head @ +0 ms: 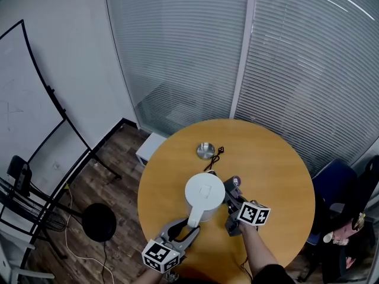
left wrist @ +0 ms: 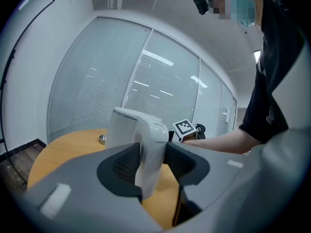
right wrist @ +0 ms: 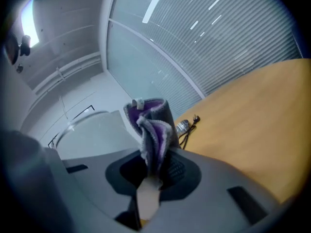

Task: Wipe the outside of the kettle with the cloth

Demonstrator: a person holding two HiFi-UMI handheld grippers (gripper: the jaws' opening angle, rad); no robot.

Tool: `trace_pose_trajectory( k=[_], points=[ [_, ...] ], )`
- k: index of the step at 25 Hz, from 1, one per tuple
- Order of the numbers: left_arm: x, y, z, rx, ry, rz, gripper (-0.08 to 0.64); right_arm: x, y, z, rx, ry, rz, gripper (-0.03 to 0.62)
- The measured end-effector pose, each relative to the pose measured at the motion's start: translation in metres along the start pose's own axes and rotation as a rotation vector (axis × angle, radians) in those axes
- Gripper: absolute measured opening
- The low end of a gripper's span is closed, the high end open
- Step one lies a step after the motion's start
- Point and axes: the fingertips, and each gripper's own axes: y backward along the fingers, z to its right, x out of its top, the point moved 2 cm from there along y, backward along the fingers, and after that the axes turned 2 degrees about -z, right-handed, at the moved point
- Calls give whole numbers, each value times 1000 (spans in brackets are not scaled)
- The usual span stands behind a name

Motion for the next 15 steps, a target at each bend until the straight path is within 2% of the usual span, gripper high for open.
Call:
trace_pose_trajectory(
  k=[4,8,12,15],
  points=[
    [-1,0,0,3,3,3,175,-40,-8,34,-94,-53,-88,57],
    [-1,0,0,4,6,2,175,-71,-10,53,-185,-37,-167,57],
    [0,0,-1,10,4,-2,175,-72,-9,54,-213,-32,-158,57],
    [-1,0,-1,3,-8,-14,175,-67,-3,49,-265,-6,-147,57]
  ],
)
